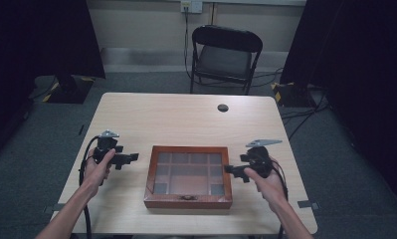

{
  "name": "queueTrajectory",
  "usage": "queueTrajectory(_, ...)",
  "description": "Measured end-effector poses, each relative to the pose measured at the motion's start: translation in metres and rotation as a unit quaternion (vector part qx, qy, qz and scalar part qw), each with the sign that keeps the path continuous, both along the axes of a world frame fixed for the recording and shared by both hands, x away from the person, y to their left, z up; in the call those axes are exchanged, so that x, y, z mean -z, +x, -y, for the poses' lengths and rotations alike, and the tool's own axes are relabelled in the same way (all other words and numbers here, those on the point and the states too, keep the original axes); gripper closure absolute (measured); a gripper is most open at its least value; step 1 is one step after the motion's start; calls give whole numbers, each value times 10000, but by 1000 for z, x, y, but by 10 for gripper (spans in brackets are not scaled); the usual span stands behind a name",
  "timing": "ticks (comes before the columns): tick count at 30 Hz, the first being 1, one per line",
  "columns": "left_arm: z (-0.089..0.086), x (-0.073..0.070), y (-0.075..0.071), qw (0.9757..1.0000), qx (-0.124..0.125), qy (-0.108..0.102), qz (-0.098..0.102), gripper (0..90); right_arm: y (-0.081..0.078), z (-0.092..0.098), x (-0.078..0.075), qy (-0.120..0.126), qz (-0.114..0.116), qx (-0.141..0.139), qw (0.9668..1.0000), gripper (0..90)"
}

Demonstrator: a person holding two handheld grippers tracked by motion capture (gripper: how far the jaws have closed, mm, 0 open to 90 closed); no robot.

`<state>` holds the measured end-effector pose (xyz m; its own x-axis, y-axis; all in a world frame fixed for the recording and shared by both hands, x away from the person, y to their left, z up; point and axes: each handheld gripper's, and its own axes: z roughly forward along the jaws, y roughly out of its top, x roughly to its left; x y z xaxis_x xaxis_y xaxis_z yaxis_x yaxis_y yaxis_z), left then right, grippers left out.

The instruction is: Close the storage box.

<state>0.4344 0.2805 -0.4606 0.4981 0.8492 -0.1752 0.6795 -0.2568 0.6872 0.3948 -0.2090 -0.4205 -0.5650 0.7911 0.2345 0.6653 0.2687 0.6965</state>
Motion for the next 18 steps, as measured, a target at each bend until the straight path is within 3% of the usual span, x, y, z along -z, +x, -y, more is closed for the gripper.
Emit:
queueTrajectory(2,2,5,1,9998,-17,174,-63,178,4,18,12,-242,-49,318,9992,146)
queueTrajectory(4,3,10,1,9994,-43,305,-161,181,7,33,26,-306,-251,649,9971,149)
queueTrajectory(6,5,14,1,9986,-87,481,-210,180,8,44,36,-518,-274,1047,9928,149)
queueTrajectory(9,2,22,2,9975,-129,598,-354,172,9,55,53,-979,-303,1398,9849,150)
queueTrajectory(10,1,24,1,9971,-158,681,-299,170,10,57,59,-1176,-323,1481,9814,152)
queueTrajectory(12,-1,26,1,9964,-193,821,-126,159,11,60,65,-1417,-129,1602,9768,141)
queueTrajectory(14,1,30,-2,9952,-209,953,96,151,10,61,69,-1360,82,1798,9742,128)
queueTrajectory(17,1,38,-6,9958,-182,816,369,52,6,59,79,-1142,518,1883,9741,38)
queueTrajectory(18,2,41,-7,9960,-188,740,454,25,6,58,80,-1124,528,1904,9738,38)
